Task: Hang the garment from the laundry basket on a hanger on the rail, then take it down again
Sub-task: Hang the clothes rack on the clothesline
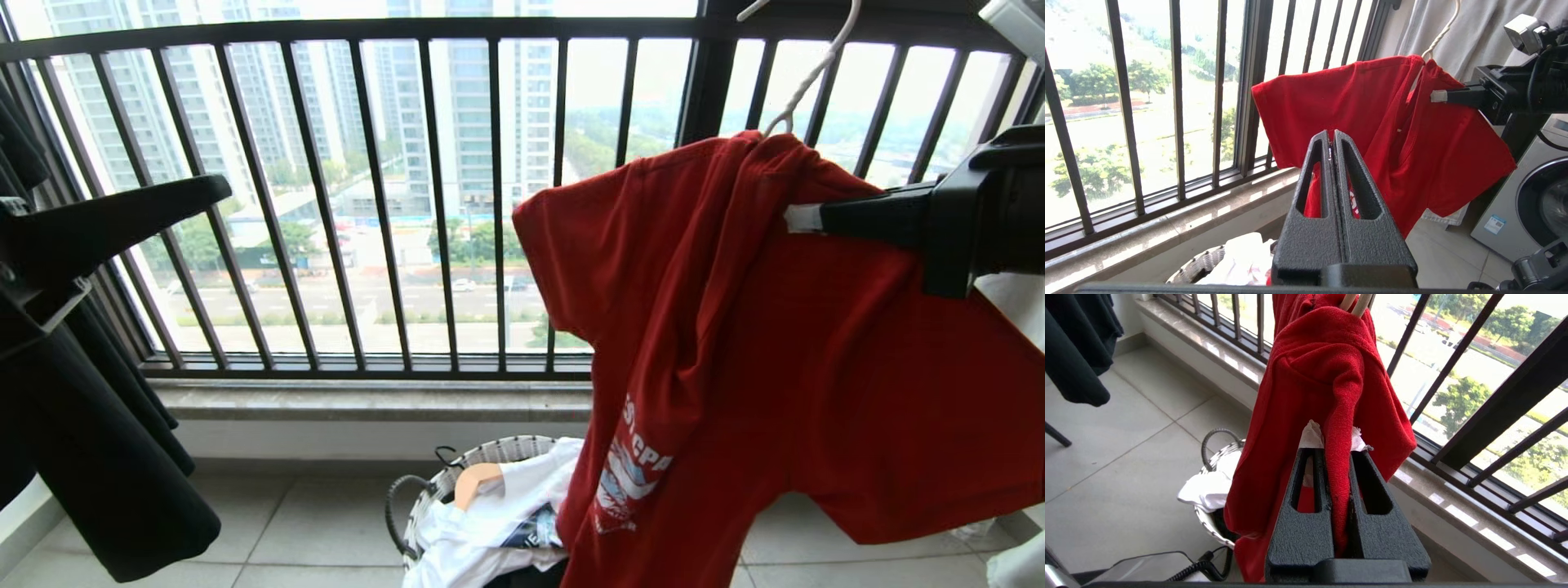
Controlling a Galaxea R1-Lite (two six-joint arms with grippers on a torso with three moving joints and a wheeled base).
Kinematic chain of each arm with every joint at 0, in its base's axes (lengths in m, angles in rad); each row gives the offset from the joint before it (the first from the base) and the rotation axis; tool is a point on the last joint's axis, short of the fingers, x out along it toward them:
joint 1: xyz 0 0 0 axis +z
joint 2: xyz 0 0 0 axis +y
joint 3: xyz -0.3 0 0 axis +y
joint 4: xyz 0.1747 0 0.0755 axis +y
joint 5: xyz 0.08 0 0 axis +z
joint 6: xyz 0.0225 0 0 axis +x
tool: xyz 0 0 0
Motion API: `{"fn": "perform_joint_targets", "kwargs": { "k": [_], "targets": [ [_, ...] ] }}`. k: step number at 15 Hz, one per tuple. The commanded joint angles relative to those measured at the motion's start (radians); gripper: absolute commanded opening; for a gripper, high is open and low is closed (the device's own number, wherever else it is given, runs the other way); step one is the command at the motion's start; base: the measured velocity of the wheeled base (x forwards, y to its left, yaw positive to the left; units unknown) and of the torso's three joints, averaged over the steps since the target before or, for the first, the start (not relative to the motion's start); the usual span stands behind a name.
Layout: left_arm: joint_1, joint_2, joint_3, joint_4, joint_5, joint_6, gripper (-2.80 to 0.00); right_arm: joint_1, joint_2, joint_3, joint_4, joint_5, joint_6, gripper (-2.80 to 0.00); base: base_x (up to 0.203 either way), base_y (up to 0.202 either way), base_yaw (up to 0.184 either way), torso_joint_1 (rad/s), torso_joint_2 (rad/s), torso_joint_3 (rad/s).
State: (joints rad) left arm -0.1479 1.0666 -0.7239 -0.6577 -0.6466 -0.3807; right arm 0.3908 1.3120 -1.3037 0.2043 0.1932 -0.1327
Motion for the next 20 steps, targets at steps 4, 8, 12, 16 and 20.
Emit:
{"fn": "perform_joint_targets", "kwargs": {
  "k": [4,8,12,16,20],
  "targets": [
    [0.005,0.093,-0.019,0.0,-0.002,0.015,-2.8,-0.134,-0.133,0.08,0.004,0.002,0.022,-2.8,0.0,0.0,0.0,0.0,0.0,0.0],
    [0.029,0.113,-0.015,0.003,0.0,0.11,-2.8,-0.158,-0.155,0.094,0.006,0.003,0.022,-2.8,0.0,0.0,0.0,0.0,0.0,0.0],
    [0.138,0.122,-0.055,0.136,0.077,0.314,-2.8,-0.171,-0.154,0.104,0.001,0.005,0.05,-2.8,0.0,0.0,0.0,0.0,0.0,0.0],
    [0.133,0.134,-0.108,0.211,0.224,0.353,-2.8,-0.181,-0.177,0.109,0.001,0.005,0.073,-2.8,0.0,0.0,0.0,0.0,0.0,0.0],
    [0.134,0.145,-0.102,0.213,0.232,0.366,-2.8,-0.169,-0.218,0.138,0.006,-0.054,0.077,-2.8,0.0,0.0,0.0,0.0,0.0,0.0]
  ]
}}
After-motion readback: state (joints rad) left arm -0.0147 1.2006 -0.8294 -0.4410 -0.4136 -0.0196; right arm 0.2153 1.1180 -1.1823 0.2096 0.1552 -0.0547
